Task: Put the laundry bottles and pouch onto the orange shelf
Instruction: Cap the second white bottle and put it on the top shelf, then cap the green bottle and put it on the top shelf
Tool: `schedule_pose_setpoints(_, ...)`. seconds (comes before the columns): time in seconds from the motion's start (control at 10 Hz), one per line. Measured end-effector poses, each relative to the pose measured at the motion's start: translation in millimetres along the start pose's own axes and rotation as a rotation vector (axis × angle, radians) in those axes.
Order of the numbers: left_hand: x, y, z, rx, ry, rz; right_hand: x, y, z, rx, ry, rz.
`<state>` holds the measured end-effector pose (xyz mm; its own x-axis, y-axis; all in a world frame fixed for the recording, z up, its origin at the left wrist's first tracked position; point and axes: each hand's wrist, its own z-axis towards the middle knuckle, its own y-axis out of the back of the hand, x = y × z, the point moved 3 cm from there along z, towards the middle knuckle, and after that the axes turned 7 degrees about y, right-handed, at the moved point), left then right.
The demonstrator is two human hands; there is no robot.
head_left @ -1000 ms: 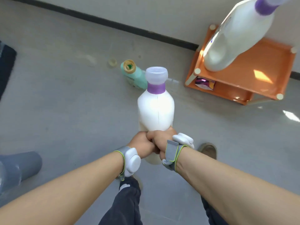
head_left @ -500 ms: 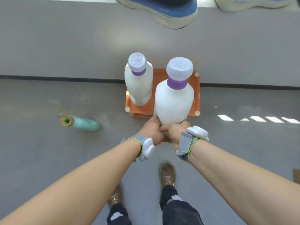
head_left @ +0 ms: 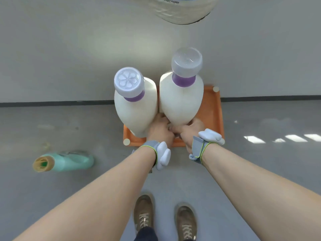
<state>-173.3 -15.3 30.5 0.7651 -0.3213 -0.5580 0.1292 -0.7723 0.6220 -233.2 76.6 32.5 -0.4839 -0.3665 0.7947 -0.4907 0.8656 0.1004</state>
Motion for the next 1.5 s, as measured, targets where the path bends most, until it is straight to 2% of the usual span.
schedule_pose_setpoints(0.2, 19.7, -22.0, 3.5, -0.112, -0.024, 0.092, -30.2, 5.3, 13.8, 0.005, 0.003, -0.122)
schedule_pose_setpoints(0.3, 25.8, -26.8, 2.2, -0.082, 0.028, 0.125, -35.3, -0.3, 11.7, 0.048, -0.015, -0.226)
schedule_pose_setpoints(0.4, 17.7, -24.9, 2.2, 0.024, 0.075, 0.179, -25.5, 1.1, 10.1, 0.103, -0.097, -0.311)
schedule_pose_setpoints(0.5, 12.4, -22.1, -5.6, 0.207, 0.097, 0.243, -20.2, 3.5, -0.1, 0.181, -0.276, -0.452)
schedule_pose_setpoints(0.6, 30.6, -6.8, -39.4, 0.343, 0.170, 0.215, -9.4, -17.3, -38.2, 0.329, -0.361, -0.522)
schedule_pose_setpoints(0.7, 61.5, 10.0, -71.7, 0.412, 0.256, 0.261, -0.5, -40.3, -67.9, 0.477, -0.401, -0.599)
schedule_pose_setpoints(0.8, 103.0, 38.1, -104.7, 0.472, 0.379, 0.273, 7.2, -68.6, -88.0, 0.587, -0.332, -0.708)
schedule_pose_setpoints(0.9, 152.4, 74.0, -126.3, 0.504, 0.472, 0.284, 10.8, -113.7, -111.0, 0.643, -0.290, -0.700)
schedule_pose_setpoints(1.0, 202.6, 94.3, -132.2, 0.491, 0.467, 0.385, -2.0, -161.7, -126.1, 0.664, -0.319, -0.656)
schedule_pose_setpoints(1.1, 241.2, 100.6, -133.4, 0.491, 0.395, 0.459, -22.2, -197.9, -136.5, 0.612, -0.354, -0.585)
schedule_pose_setpoints(1.2, 317.4, 116.9, -142.1, 0.498, 0.389, 0.493, -64.8, -253.0, -157.8, 0.537, -0.313, -0.664)
schedule_pose_setpoints(1.3, 393.9, 137.7, -154.5, 0.514, 0.469, 0.556, -109.3, -297.9, -178.0, 0.452, -0.309, -0.685)
schedule_pose_setpoints(1.4, 449.6, 157.4, -159.6, 0.446, 0.513, 0.599, -137.5, -330.5, -185.4, 0.414, -0.249, -0.769)
schedule_pose_setpoints(1.5, 497.4, 165.2, -151.5, 0.380, 0.569, 0.563, -163.5, -362.8, -188.5, 0.445, -0.148, -0.937)
